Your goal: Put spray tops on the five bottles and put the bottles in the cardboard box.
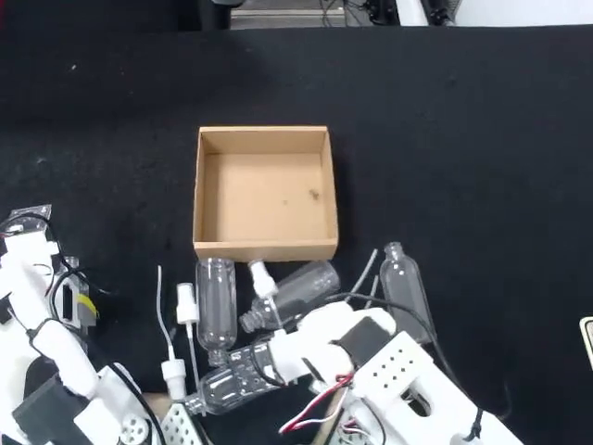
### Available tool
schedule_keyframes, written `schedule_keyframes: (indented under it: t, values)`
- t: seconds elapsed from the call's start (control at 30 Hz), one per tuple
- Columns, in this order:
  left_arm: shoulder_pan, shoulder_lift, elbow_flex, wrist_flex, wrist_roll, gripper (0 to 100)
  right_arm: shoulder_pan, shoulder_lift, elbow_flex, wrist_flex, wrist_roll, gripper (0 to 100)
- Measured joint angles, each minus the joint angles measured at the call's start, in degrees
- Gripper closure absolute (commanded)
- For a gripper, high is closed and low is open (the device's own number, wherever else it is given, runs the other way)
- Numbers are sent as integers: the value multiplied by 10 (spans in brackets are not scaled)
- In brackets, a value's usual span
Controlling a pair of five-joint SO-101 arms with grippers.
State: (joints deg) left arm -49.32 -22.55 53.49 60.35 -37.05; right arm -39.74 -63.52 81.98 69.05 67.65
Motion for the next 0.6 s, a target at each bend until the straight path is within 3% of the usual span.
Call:
schedule_keyframes:
  t: [0.37,0.5,0.6]
  values:
    - [0,0,0,0,1,971,2,0,29,-34,1,858]
    - [0,0,0,0,1,971,2,0,30,-34,1,982]
    - [0,0,0,0,1,971,2,0,30,-34,1,982]
